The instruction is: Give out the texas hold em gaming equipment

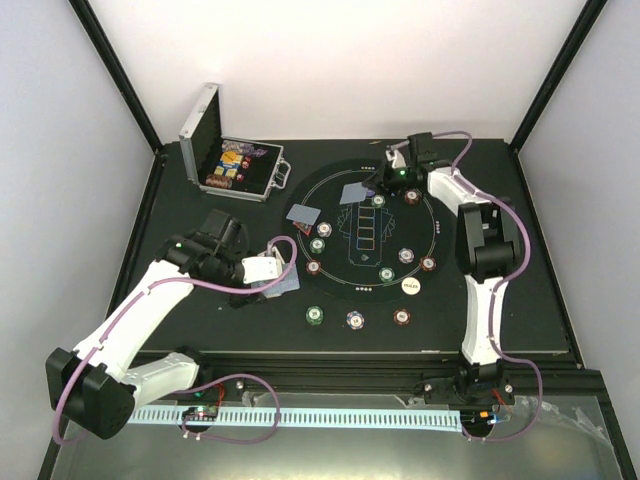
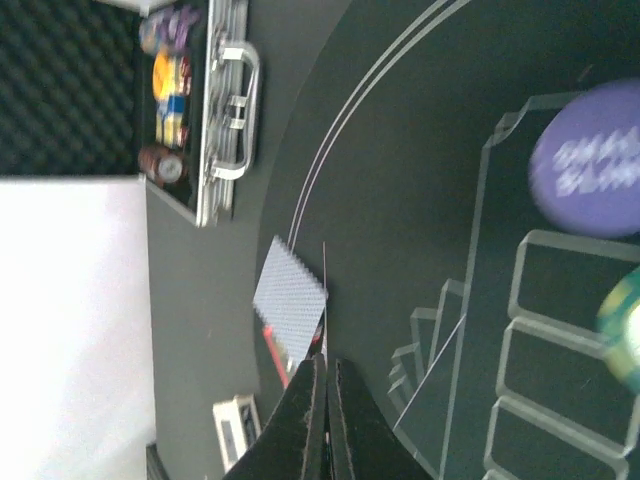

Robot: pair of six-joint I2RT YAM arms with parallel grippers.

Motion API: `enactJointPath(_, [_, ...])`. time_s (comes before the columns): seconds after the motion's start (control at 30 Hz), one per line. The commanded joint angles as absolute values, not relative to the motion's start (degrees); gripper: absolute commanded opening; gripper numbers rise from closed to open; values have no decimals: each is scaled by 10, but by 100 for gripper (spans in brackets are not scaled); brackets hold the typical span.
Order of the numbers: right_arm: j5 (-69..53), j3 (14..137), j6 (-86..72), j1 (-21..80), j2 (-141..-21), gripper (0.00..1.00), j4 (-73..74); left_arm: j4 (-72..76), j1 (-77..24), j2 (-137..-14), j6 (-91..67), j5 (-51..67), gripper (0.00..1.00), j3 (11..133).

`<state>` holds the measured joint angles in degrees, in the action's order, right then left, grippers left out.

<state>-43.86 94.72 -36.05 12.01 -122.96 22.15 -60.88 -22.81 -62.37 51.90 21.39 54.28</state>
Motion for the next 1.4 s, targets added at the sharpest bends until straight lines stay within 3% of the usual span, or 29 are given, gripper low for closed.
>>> enactJointPath(0.0, [-430, 1039, -370, 87, -1290, 1, 240, -622, -223, -625, 528, 213, 2, 576])
enactJointPath(0.3, [-363, 1195, -368, 73, -1419, 2, 310, -632, -222, -626, 527, 207, 2, 580])
enactJointPath(0.4, [-345, 1211, -361, 73, -1421, 18, 319, -633, -222, -627, 525, 208, 2, 579])
enactJointPath(0.57, [-264, 1193, -330, 73, -1356, 53, 341, -637, -222, -627, 524, 211, 2, 577])
enactJointPath(0.77, [-198, 1157, -297, 73, -1265, 64, 381, -636, -222, -623, 520, 214, 2, 574])
enactJointPath(0.87, [-214, 1062, -304, 77, -1188, 67, 352, -636, -221, -620, 519, 217, 2, 571])
enactJointPath(1.17, [-349, 626, -400, 196, -882, 93, 141, -631, -221, -623, 521, 223, 2, 566])
enactJointPath(1.37, [-356, 493, -504, 343, -776, 99, 40, -630, -221, -623, 522, 226, 2, 564])
